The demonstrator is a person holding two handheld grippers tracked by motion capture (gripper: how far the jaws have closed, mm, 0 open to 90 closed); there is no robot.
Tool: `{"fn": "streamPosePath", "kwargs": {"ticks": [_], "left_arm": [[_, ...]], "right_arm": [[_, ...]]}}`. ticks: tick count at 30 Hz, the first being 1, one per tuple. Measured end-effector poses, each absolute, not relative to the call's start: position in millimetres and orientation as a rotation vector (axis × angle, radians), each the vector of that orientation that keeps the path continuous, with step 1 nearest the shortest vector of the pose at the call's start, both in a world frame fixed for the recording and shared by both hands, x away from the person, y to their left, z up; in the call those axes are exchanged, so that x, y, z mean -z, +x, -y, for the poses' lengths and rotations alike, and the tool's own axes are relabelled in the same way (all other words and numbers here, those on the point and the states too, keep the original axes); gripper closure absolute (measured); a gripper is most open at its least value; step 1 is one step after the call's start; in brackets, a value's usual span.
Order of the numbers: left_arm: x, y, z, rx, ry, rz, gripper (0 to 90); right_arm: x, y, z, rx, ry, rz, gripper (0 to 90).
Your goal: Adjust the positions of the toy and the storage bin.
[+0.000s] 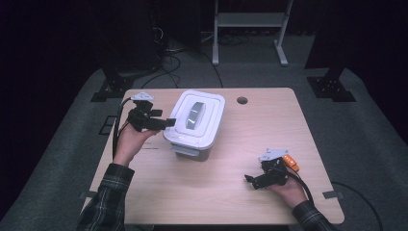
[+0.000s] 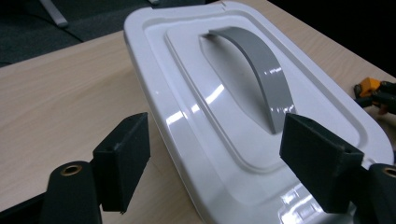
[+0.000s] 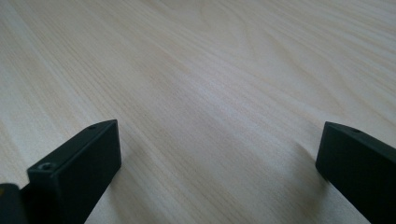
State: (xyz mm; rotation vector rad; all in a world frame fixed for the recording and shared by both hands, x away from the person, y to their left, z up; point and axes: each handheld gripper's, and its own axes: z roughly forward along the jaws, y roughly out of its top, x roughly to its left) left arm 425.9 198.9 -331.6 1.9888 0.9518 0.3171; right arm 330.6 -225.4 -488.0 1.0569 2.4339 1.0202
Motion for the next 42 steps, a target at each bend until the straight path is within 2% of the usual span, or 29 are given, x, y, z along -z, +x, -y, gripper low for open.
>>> {"fn": "streamPosePath", "kwargs": {"ticks": [12,16,17,29,42], "left_arm": [[330.5,459.4,-193.8,-0.346,2.029,-0.997,67.9],[330.1,469.5,-192.1,-0.343,2.047,-1.013,88.2],[330.2,472.5,-191.4,-0.337,2.056,-1.018,90.0],[332.2,504.8,-185.5,-0.337,2.001,-1.013,90.0],[325.4,537.7,-161.0,-0.318,2.002,-0.994,89.6]], "right_arm": [[487.9,330.2,225.6,-1.018,1.059,-2.434,0.0],[487.9,330.2,225.6,-1.019,1.061,-2.433,0.0],[487.9,330.1,225.6,-1.018,1.060,-2.434,0.0],[487.9,330.1,225.6,-1.018,1.061,-2.434,0.0],[487.9,329.7,225.7,-1.018,1.065,-2.431,0.0]]}}
